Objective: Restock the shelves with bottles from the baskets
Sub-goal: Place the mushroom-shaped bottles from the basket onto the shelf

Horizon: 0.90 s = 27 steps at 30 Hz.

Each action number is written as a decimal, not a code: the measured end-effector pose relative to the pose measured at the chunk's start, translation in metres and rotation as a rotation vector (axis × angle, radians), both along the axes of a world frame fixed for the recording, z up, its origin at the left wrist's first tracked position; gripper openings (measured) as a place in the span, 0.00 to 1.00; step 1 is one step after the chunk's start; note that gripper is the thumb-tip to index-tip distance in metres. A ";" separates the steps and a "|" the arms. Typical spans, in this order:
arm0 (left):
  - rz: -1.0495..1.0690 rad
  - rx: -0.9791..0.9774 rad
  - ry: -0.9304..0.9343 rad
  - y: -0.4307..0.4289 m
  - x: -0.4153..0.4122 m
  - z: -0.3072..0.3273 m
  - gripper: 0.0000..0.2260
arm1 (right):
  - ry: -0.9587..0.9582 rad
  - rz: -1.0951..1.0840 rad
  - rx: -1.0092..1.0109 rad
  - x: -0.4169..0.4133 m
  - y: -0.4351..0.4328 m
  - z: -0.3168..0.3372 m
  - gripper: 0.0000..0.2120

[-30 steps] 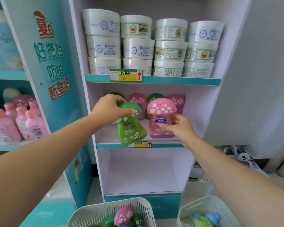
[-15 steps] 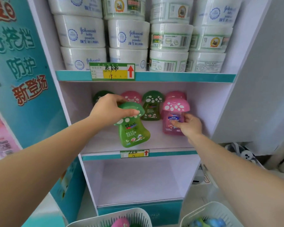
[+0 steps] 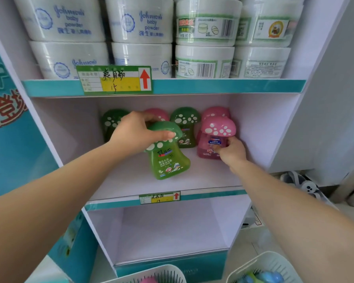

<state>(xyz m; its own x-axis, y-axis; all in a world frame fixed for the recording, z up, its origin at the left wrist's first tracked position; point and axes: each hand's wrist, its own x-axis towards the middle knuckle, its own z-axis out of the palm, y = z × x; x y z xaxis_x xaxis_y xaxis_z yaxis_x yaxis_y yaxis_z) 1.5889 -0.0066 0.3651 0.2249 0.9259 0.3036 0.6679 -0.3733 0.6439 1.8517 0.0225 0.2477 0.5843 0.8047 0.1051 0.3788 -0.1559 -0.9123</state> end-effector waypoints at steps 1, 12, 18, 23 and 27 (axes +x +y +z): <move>0.004 0.005 0.011 0.001 0.001 -0.001 0.30 | -0.031 -0.016 0.001 0.000 0.001 -0.002 0.20; 0.009 -0.017 0.022 0.004 -0.001 -0.004 0.30 | -0.143 -0.227 -0.070 -0.030 0.013 0.002 0.46; 0.022 -0.050 0.002 0.008 -0.006 -0.005 0.29 | -0.149 -0.176 -0.050 -0.023 0.017 0.001 0.39; 0.024 -0.053 0.016 0.011 -0.005 -0.009 0.30 | -0.122 -0.145 -0.046 -0.019 0.016 0.003 0.39; 0.009 -0.050 0.011 0.012 -0.002 -0.009 0.29 | -0.079 -0.147 -0.046 -0.018 0.016 0.004 0.42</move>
